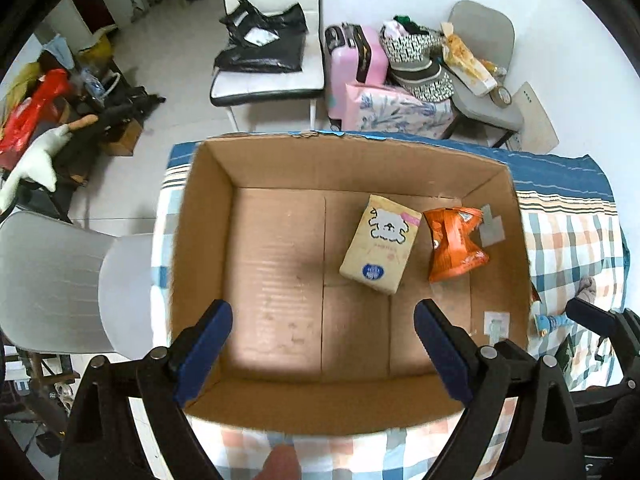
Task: Organize soft objects
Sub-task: 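Move both tools back toward the remaining items on the table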
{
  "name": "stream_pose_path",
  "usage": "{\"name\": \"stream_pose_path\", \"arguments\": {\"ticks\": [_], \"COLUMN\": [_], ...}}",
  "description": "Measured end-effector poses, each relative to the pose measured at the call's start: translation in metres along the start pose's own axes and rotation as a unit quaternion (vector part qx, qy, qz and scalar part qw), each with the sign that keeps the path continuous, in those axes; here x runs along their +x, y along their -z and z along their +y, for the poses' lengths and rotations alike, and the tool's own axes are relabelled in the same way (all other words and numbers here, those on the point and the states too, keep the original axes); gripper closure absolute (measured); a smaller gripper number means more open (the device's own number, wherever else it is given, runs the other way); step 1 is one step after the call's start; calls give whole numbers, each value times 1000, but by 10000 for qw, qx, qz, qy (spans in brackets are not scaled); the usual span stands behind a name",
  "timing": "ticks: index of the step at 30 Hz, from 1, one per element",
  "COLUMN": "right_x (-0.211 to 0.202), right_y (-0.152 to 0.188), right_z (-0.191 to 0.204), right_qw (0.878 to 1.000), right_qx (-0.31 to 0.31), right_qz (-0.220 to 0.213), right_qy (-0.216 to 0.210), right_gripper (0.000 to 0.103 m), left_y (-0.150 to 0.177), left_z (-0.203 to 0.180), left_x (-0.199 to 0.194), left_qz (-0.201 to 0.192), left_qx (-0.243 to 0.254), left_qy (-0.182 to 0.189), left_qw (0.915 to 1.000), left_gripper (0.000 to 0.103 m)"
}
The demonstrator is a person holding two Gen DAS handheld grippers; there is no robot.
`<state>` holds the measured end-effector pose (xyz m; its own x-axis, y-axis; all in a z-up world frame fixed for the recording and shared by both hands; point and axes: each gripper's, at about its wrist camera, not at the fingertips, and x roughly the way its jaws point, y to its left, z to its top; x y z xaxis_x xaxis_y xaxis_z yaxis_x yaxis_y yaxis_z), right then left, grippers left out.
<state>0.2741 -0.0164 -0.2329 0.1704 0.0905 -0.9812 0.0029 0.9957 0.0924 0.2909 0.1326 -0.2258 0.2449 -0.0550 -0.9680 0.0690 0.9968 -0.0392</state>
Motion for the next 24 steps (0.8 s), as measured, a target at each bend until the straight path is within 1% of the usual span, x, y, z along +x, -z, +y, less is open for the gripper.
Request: {"name": "stream_pose_path", "arguments": {"ticks": [5, 9, 12, 15, 16, 17, 20, 22, 24], "right_x": [-32, -52, -66, -83, -90, -95, -108, -112, -109], "right_y": [27, 44, 57, 65, 70, 72, 85, 98, 110], "right_z": [1, -3, -13, -37, -51, -61, -101, -138, -172], "right_qw": [9997, 9990, 9978, 9942, 9912, 9895, 9862, 9857, 9850], "right_qx": [-25, -37, 65, 284, 417, 496, 633, 825, 1067], "right_qz": [-189, -301, -402, -681, -856, -958, -1222, -1245, -1133], "right_qy": [-131, -332, -525, -781, -918, -958, -921, -785, -742], "right_gripper": [0, 0, 0, 0, 0, 0, 0, 0, 0], "left_y": [19, 32, 40, 44, 45, 45, 47, 49, 52], "left_z": [-1, -7, -18, -38, -51, -60, -107, -143, -178], "left_x": [-31, -54, -74, -92, -98, -101, -106, -101, -91], "left_qz": [-157, -298, -440, -586, -652, -690, -797, -777, -680], "left_qx": [-83, -129, -168, -82, -19, 35, 376, 692, 1026], "left_qy": [-17, -57, -112, -138, -154, -169, -124, -136, -122], "left_qw": [9998, 9995, 9988, 9982, 9977, 9975, 9960, 9945, 9923], "left_gripper": [10, 10, 10, 10, 10, 10, 10, 10, 10]}}
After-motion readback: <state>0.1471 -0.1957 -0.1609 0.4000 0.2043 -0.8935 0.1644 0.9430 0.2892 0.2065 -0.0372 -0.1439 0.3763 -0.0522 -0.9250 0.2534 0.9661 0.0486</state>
